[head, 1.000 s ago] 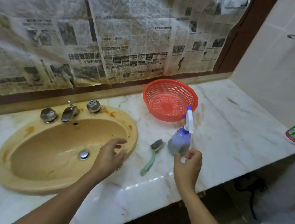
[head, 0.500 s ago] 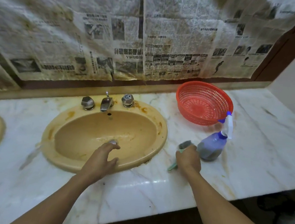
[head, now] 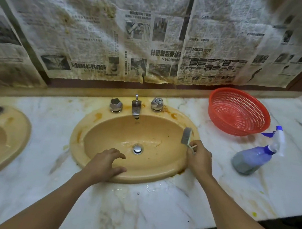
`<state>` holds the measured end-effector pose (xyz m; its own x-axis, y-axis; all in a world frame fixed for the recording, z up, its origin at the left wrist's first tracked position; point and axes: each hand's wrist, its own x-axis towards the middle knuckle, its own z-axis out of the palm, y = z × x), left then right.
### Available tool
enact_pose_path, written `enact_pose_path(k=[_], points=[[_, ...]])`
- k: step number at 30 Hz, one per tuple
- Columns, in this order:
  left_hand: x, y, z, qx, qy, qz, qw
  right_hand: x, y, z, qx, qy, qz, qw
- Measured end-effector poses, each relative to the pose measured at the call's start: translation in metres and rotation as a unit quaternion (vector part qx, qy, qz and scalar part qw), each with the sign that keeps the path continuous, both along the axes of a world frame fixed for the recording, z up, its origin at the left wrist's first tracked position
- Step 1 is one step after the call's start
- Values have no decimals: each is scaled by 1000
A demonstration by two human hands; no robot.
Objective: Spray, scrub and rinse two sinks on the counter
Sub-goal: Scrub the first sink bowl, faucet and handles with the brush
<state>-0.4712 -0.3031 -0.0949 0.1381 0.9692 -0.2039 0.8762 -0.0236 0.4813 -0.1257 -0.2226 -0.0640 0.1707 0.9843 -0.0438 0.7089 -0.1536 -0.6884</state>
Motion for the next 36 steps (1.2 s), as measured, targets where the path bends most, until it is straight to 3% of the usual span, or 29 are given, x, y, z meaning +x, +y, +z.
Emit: enact_pose_path(k=[4, 12, 22, 28, 36], points=[[-29, 2, 5, 27, 19, 5, 999, -29, 10, 14, -4, -2, 51, 999], [-75, 25, 8, 113, 60, 119, 985, -72, 52, 22, -73, -64, 120, 988], [-101, 115, 4, 108, 131, 171, 971, -117, 146, 19, 39, -140, 250, 957], [-107, 133, -18, 117, 145, 139, 973, -167, 183, 8, 8, -208, 206, 956], [-108, 142, -27, 128, 147, 119, 973, -170, 201, 4, 0, -208, 208, 956]])
